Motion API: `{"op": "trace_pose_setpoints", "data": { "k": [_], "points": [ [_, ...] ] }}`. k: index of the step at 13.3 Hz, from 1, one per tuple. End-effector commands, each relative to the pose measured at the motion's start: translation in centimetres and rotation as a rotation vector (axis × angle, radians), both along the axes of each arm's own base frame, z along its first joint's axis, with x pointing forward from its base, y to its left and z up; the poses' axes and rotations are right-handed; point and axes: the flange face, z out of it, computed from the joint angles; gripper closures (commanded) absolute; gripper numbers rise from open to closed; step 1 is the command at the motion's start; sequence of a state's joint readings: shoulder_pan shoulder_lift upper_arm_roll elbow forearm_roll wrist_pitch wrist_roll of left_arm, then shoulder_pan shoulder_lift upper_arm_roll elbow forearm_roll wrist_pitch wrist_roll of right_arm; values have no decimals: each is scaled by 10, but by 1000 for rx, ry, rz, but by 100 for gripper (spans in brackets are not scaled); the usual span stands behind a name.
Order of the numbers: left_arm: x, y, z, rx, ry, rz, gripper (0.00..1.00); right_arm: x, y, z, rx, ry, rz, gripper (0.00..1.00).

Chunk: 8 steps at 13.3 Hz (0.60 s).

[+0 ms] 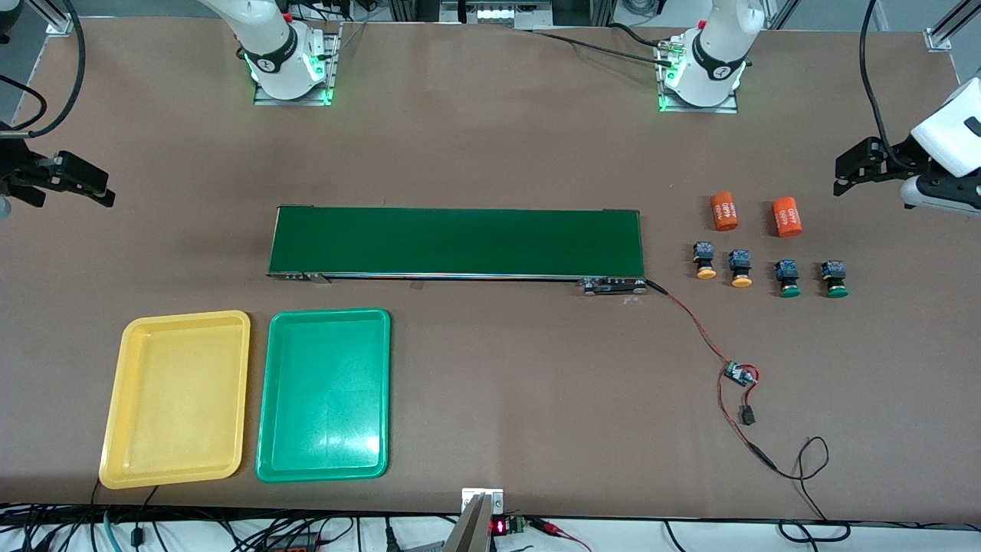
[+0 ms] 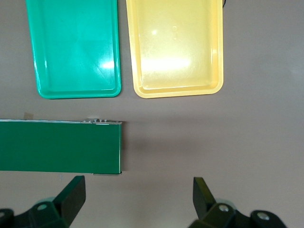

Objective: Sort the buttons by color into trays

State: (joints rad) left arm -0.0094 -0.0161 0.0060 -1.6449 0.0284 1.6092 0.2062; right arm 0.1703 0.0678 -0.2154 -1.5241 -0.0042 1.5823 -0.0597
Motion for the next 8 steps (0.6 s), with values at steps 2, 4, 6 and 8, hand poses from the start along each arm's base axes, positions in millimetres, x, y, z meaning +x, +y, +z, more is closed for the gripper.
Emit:
{"op": "trace_pose_setpoints", "data": {
  "k": [2,4,6,8],
  "points": [
    [-4,-1,7,21,-5,-28,0,-5,1,5,3,-9,-1,0],
    [-2,0,5,23,-4,-16,0,-5,1,5,3,-12,-1,0],
    [1,8,-2,14,8,3,0,-5,0,5,3,-14,-2,0],
    [1,8,-2,14,13,0,0,-5,-1,5,3,-14,-4,0]
  ]
}}
